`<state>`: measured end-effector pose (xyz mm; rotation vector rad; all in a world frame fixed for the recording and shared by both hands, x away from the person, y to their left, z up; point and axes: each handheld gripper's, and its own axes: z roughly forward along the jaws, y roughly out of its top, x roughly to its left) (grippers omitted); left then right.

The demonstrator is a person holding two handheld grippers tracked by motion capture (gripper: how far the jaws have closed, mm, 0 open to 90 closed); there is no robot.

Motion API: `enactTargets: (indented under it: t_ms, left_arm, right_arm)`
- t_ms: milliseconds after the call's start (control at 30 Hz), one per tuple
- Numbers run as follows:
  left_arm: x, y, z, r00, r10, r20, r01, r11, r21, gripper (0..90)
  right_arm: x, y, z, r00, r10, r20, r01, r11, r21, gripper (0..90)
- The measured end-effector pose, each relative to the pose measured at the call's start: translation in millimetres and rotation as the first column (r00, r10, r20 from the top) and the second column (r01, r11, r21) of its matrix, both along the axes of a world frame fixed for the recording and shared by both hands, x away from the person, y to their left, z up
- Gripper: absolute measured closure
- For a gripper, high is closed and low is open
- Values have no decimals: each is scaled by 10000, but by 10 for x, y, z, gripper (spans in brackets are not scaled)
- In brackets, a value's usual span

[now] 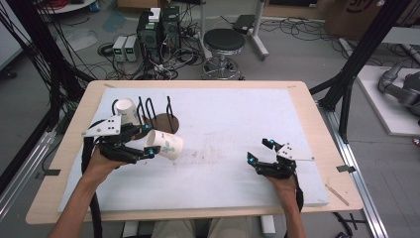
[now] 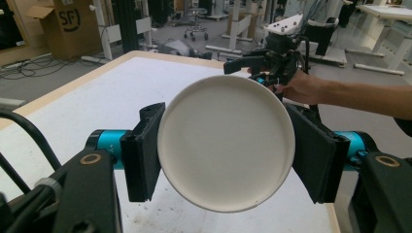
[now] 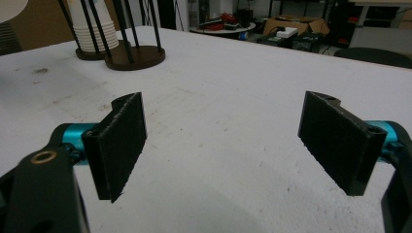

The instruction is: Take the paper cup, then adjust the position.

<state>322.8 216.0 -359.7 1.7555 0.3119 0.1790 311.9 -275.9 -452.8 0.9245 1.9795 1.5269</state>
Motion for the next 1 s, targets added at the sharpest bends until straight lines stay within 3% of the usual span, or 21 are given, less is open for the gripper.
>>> enactTargets:
  t_ms: [167, 733, 1000]
  left_arm:
    - [14, -19, -30, 9999, -101, 34, 100, 9998, 171, 345]
    - [34, 2, -37, 9999, -109, 40, 108, 9999, 66, 345]
    - [21, 21, -23, 9999, -121, 86, 124, 9991, -397, 345]
  right_arm:
    - [-4, 4, 1, 10000, 7, 49, -7, 10000, -61, 180]
    - [-8, 6, 1, 10000, 22, 23, -22, 10000, -46, 180]
    - [4, -13, 6, 9995, 321, -7, -321, 9995, 82, 180]
